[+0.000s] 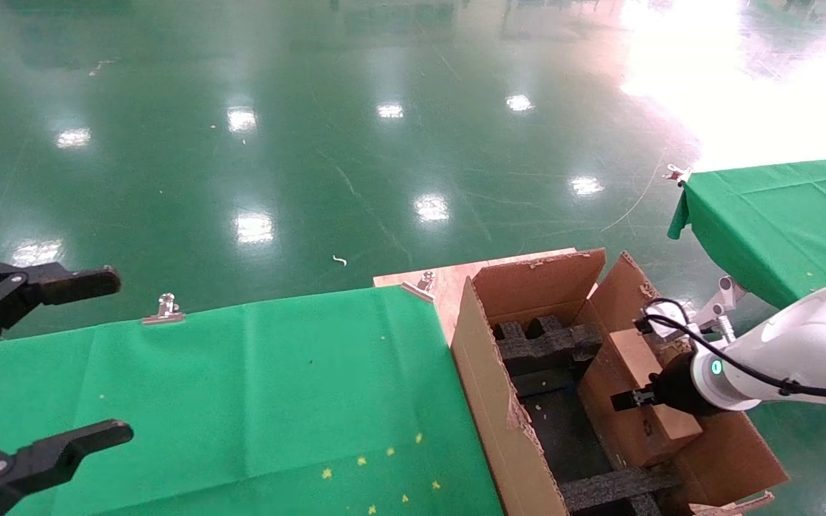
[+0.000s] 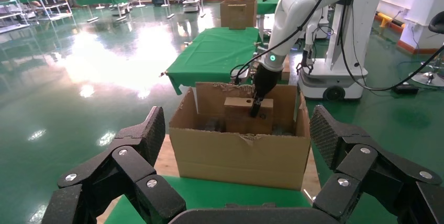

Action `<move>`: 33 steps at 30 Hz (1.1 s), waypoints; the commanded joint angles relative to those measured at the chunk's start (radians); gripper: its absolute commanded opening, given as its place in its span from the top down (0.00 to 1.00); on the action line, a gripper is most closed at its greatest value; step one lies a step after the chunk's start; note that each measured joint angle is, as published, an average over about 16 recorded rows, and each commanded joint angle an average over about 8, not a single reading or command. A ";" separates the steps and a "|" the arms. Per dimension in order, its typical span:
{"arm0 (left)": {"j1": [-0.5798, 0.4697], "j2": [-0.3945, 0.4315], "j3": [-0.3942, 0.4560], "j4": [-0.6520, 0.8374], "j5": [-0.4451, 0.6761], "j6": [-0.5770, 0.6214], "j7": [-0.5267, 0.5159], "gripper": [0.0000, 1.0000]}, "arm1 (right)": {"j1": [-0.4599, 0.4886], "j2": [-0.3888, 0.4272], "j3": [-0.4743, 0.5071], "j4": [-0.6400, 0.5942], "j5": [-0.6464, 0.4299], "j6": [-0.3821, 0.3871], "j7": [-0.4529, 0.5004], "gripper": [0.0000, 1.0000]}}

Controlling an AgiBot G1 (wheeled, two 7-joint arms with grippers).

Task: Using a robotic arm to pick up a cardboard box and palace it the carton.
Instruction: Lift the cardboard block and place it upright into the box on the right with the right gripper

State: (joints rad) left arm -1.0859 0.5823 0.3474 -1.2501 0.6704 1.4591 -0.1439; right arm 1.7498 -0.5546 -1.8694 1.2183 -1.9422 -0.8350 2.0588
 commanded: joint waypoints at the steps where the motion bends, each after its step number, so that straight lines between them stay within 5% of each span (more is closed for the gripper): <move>1: 0.000 0.000 0.000 0.000 0.000 0.000 0.000 0.00 | -0.012 -0.011 -0.002 -0.023 0.015 0.008 -0.014 1.00; 16: 0.000 0.000 0.000 0.000 0.000 0.000 0.000 0.00 | -0.068 -0.092 0.005 -0.210 0.171 0.018 -0.205 0.99; 17: 0.000 0.000 0.000 0.000 0.000 0.000 0.000 0.00 | -0.069 -0.095 0.006 -0.217 0.178 0.017 -0.214 0.95; 25: 0.000 0.000 0.000 0.000 0.000 0.000 0.000 0.00 | -0.077 -0.111 0.015 -0.260 0.225 0.007 -0.260 0.00; 33: 0.000 0.000 0.000 0.000 0.000 0.000 0.000 0.00 | -0.073 -0.108 0.015 -0.256 0.220 0.005 -0.255 0.00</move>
State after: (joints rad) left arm -1.0857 0.5822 0.3475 -1.2498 0.6700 1.4589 -0.1439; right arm 1.6794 -0.6624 -1.8540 0.9612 -1.7233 -0.8293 1.8027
